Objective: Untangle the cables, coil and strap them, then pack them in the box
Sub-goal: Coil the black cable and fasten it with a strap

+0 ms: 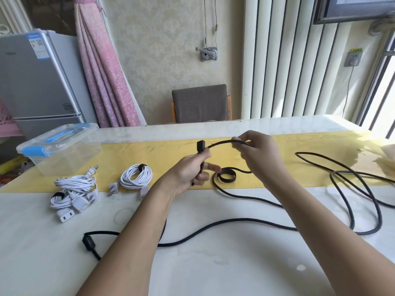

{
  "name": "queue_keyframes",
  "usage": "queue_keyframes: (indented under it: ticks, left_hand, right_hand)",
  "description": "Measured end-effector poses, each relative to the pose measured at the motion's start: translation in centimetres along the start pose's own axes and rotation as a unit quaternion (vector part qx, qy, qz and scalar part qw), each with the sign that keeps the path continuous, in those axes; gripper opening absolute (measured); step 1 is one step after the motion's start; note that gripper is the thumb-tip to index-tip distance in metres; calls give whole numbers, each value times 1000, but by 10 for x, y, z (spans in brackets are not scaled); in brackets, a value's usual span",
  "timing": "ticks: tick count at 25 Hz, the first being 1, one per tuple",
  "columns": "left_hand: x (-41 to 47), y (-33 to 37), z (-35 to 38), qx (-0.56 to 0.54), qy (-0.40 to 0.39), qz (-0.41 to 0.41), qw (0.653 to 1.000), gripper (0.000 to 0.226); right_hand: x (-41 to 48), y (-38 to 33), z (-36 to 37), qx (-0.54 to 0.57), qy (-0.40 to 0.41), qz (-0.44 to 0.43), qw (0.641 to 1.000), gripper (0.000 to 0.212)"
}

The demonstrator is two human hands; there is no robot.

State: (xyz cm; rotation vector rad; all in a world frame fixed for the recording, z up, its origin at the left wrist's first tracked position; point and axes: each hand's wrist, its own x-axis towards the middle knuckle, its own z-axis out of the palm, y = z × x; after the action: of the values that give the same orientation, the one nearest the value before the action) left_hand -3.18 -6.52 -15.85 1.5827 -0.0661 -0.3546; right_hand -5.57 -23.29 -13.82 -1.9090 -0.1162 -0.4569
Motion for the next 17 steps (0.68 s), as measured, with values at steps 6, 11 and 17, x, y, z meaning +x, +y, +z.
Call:
queue_keyframes:
  ticks: [6, 11, 17]
  left_hand:
    - [14, 0, -6, -239, 90, 58, 965, 37]
    - [9, 9, -17, -375, 33, 101, 921, 44]
    - [-12, 18, -38, -384, -316, 67, 865, 31]
  right_hand:
    - [-28, -20, 12, 60, -225, -151, 961, 28]
    - [-36, -6, 25, -72, -354, -194, 912, 23]
    - [-23, 19, 28, -210, -354, -156, 898, 21]
